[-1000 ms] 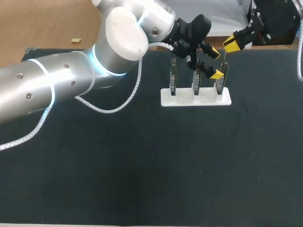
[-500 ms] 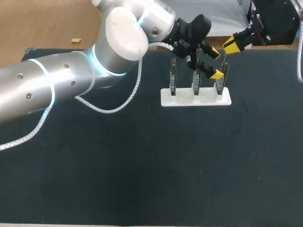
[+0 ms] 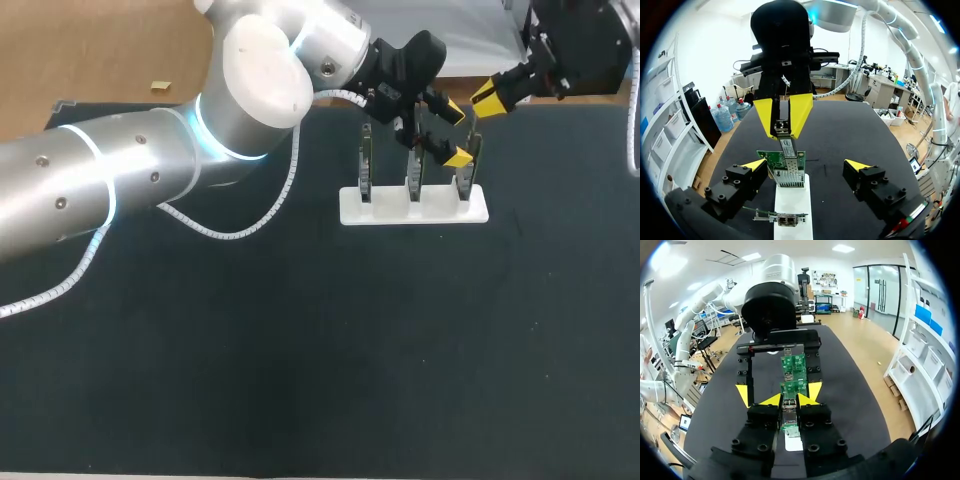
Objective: Pick up the optical module with the left hand, and insert it into the network port with the right hand.
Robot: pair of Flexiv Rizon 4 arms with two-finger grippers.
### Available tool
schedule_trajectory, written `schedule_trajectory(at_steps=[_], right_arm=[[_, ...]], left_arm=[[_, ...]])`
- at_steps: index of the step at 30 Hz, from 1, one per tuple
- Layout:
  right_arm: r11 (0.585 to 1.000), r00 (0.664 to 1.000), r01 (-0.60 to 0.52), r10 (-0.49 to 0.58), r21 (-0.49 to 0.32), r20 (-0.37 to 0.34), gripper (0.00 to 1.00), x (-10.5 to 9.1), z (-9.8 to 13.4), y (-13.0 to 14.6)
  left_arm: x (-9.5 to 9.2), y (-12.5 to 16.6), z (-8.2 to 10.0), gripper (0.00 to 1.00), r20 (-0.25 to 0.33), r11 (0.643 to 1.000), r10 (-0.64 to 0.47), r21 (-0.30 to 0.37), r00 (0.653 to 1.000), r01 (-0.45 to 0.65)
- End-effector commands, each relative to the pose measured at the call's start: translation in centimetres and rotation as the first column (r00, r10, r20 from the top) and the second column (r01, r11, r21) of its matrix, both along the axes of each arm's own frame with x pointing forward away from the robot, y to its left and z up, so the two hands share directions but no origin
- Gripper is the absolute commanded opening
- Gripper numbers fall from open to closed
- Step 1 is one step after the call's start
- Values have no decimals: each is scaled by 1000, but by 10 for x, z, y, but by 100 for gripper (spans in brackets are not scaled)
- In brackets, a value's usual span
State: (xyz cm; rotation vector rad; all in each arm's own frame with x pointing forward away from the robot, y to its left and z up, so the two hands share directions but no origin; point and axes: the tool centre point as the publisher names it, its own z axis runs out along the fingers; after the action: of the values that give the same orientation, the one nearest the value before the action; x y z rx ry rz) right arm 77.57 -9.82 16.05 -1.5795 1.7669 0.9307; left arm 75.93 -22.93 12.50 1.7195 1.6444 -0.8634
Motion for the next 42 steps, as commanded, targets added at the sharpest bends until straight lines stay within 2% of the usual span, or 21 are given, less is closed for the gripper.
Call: schedule_trajectory(at_steps=[1,8,9,10,21,33,34,36,42], right_arm=[[1000,1000,3,-3,-2,-1,0,0,-3,0],[1000,1000,13,-13,-3,-4,0,1,-3,0],[1000,1000,14,-14,-5,-5,45,2,-4,0],[1000,1000,16,-16,-5,-5,100,2,-3,0],[998,999,29,-27,56,-37,100,7,7,-6],[990,1000,-9,12,138,-20,100,11,30,-8],[990,1000,-15,16,140,-11,73,11,32,-8],[988,1000,-18,18,155,1,0,12,35,-7],[988,1000,-17,15,152,10,0,13,32,-3]], left_arm=[[1,-1,1,100,-2,1000,-1,5,1000,1],[1,-1,1,100,-2,1000,-1,5,1000,1],[1,-1,1,100,-2,1000,-1,5,1000,1],[1,-1,1,100,-2,1000,-1,5,1000,1],[1,-1,1,100,-2,1000,-1,5,1000,1],[1,-1,1,100,-2,1000,-1,5,1000,1],[1,-1,1,100,-2,1000,-1,5,1000,1],[1,-1,1,100,-2,1000,-1,5,1000,1],[1,-1,1,100,-2,1000,-1,5,1000,1]])
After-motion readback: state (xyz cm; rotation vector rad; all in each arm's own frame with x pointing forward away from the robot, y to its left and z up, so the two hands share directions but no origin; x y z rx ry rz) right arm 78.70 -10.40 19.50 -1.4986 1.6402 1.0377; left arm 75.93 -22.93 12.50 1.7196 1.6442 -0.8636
